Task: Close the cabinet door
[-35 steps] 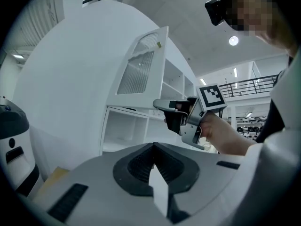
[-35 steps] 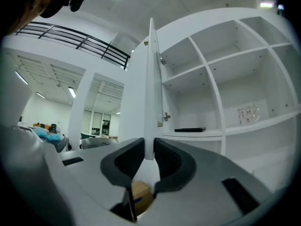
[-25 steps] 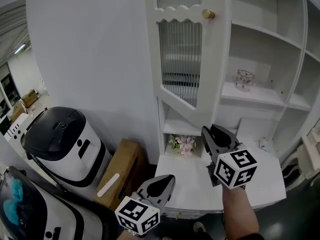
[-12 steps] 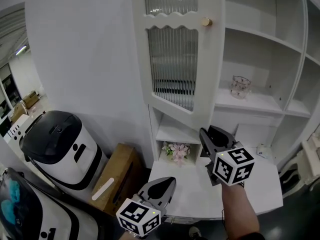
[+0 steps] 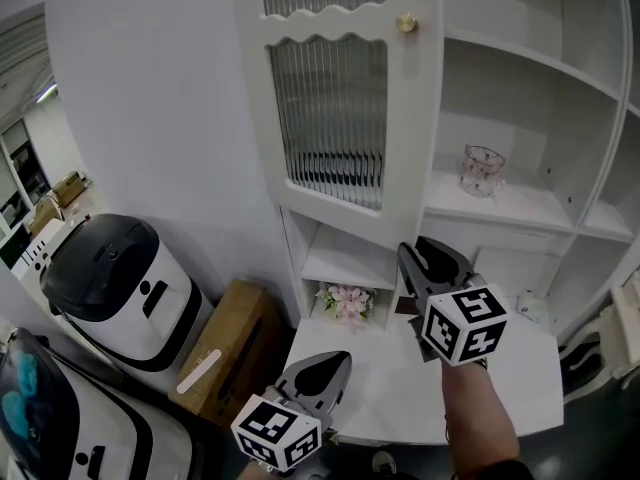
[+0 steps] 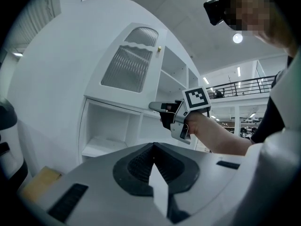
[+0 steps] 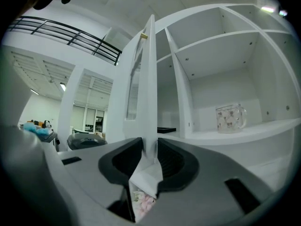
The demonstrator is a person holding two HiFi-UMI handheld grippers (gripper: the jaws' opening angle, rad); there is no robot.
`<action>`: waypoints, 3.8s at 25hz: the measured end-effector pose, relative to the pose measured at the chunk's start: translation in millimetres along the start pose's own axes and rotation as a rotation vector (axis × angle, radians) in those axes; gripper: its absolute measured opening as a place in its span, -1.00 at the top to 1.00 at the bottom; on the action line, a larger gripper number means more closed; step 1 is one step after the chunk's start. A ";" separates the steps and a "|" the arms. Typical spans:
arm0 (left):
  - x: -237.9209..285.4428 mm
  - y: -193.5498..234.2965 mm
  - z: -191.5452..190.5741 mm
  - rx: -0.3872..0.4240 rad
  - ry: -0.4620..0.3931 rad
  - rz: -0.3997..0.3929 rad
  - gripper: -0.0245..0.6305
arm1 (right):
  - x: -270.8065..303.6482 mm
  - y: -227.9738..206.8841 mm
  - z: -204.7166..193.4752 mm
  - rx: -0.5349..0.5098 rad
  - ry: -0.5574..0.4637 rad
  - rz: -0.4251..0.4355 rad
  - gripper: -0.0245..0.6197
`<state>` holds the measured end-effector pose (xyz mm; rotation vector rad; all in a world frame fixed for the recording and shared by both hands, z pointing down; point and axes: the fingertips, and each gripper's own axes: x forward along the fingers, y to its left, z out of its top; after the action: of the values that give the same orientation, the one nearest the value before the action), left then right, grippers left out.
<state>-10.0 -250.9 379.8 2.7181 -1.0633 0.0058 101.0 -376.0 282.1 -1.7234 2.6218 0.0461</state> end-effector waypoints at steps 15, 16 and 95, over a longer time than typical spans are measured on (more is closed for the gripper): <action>38.5 -4.2 8.1 0.023 -0.003 0.072 0.92 | 31.7 -50.9 -2.4 -0.071 0.016 0.004 0.49; 39.7 -4.0 8.1 0.024 -0.003 0.076 0.92 | 33.8 -52.8 -2.4 -0.076 0.017 0.003 0.49; -176.3 -97.4 -52.4 -0.006 0.014 -0.091 0.92 | -214.0 153.5 -30.4 0.010 0.021 -0.023 0.91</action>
<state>-70.7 -52.5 396.1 2.7539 -0.9326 0.0068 45.4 -119.6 320.2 -1.7603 2.6116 0.0159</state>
